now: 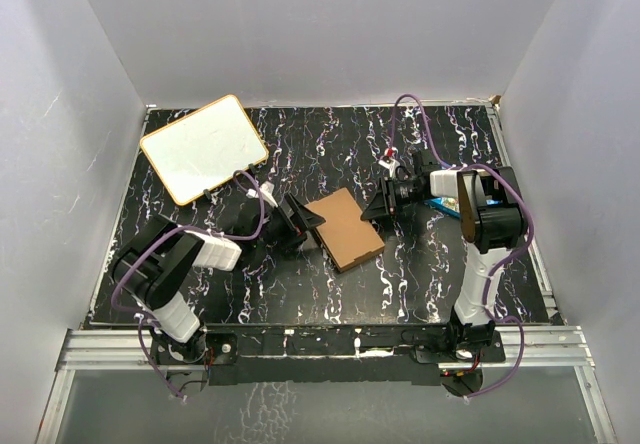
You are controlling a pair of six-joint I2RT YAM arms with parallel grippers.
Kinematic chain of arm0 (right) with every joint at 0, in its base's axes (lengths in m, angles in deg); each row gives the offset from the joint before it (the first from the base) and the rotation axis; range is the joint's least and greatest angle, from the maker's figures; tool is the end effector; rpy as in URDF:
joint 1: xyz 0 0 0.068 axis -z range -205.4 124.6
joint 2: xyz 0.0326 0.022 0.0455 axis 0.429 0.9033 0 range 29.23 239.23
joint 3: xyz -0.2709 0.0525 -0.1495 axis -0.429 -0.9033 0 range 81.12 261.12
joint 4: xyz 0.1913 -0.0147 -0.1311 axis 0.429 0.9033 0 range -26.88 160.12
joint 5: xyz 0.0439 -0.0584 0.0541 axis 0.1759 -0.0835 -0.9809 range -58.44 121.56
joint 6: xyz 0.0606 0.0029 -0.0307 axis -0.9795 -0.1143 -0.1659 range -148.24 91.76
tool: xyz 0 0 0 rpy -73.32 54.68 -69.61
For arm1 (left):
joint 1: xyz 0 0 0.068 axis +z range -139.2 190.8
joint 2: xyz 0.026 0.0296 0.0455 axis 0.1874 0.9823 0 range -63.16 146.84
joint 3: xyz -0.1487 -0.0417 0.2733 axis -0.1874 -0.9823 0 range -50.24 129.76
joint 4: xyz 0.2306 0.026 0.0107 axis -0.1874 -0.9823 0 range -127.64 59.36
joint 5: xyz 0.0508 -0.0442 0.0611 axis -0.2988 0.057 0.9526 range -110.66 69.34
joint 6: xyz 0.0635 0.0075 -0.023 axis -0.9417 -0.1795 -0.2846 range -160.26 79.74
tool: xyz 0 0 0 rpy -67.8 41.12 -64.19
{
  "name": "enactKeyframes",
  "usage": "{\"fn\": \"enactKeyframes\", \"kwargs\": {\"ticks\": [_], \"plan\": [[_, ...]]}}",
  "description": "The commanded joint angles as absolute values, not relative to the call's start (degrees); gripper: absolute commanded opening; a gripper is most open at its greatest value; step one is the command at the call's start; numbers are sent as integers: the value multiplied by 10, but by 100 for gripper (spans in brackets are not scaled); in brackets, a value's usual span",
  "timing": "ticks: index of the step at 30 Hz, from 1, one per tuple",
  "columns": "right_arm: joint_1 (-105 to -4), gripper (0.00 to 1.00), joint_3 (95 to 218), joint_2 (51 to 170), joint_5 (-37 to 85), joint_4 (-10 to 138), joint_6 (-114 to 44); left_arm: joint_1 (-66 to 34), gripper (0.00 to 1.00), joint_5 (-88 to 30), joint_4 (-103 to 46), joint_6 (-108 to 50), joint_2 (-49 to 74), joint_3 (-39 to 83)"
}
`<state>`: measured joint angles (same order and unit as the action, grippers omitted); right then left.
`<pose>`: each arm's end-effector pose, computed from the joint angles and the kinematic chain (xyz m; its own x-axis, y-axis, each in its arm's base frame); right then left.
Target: Fold the paper box
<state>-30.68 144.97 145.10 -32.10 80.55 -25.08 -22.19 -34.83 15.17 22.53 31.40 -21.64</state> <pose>0.3608 0.0824 0.1655 -0.9115 -0.1087 -0.3967 -0.4048 0.4075 0.8186 0.2489 -0.1775 0.2044 -0.7732 -0.5261 -0.3542 0.0725 0.4815 -0.8734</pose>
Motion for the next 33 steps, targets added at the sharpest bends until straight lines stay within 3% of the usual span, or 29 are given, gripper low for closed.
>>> {"fn": "enactKeyframes", "kwargs": {"ticks": [1,17,21,24,33], "plan": [[-278,28,1441,1458,-269,773,-258,-228,93,-333,187,253,330,-232],[-256,27,1455,1481,-295,802,-244,-263,93,-307,252,312,423,-204],[-255,38,1471,1462,-373,825,-212,-264,88,-305,243,304,433,-198],[-256,44,1471,1447,-346,826,-210,-264,85,-306,227,295,431,-192],[-256,30,1471,1482,-222,829,-234,-264,88,-310,245,295,432,-200]]}}
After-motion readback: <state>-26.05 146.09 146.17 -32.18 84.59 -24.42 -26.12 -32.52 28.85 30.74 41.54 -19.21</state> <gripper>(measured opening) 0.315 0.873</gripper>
